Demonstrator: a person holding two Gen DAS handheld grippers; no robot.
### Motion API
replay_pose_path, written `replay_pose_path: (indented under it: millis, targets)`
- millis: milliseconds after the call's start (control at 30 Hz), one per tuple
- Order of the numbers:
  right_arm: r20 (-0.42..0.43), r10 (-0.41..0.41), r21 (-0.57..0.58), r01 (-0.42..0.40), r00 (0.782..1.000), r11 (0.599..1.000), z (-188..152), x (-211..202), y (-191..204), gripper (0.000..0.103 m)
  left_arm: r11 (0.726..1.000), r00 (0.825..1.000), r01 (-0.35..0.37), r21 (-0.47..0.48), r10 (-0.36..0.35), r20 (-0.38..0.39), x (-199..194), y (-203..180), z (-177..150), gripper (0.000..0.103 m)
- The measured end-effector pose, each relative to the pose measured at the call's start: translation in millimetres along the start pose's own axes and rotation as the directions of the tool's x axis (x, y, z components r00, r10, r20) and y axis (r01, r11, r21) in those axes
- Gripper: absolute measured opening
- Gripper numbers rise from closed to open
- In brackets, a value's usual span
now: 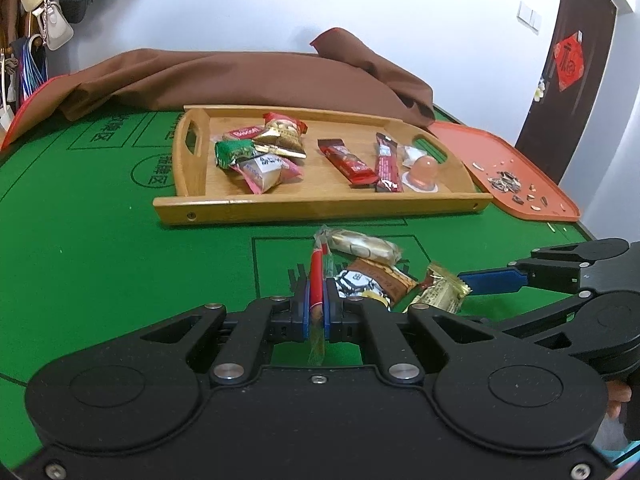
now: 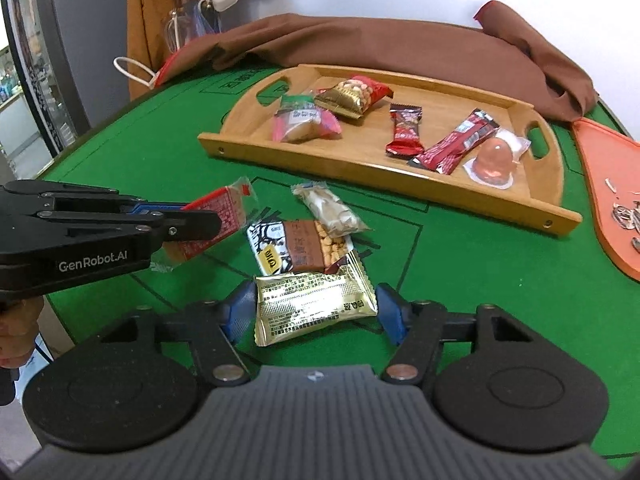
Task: Organize snacks
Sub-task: 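Hold the red stick in the left gripper while the right gripper grasps the gold foil packet, then lift the red stick and gold foil packet toward the bamboo tray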
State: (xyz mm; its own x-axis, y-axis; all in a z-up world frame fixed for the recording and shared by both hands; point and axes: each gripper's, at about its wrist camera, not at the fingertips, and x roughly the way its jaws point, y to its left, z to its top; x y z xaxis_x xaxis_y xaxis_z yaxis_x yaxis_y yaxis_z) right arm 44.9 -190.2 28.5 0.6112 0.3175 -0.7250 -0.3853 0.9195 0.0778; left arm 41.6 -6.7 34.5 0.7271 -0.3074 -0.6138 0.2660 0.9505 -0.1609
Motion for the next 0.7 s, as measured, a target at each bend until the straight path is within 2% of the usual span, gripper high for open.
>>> replay_pose_path:
  millis: [267,467,667,700]
  targets:
    - [0.03,-0.048,0.047,0.047,0.998,0.998,8,-6,-13,0.067,1.0,0.999,-0.019,0.006,0.019,0.033,-3,2,9,0.006]
    - [0.032,-0.073,0.077,0.071,0.997,0.995,6,-6,-22,0.067,0.998,0.999,-0.039,0.043,0.039,-0.013,11,-4,-2,0.009]
    - [0.021,-0.082,0.09,0.08,0.996,0.993,2,-5,-26,0.067,0.999,0.997,-0.041,0.035,0.043,-0.065,27,-5,-9,0.01]
    - [0.02,-0.083,0.092,0.08,0.996,0.992,1,-5,-26,0.067,0.999,0.997,-0.04,0.032,0.042,-0.062,28,-5,-10,0.006]
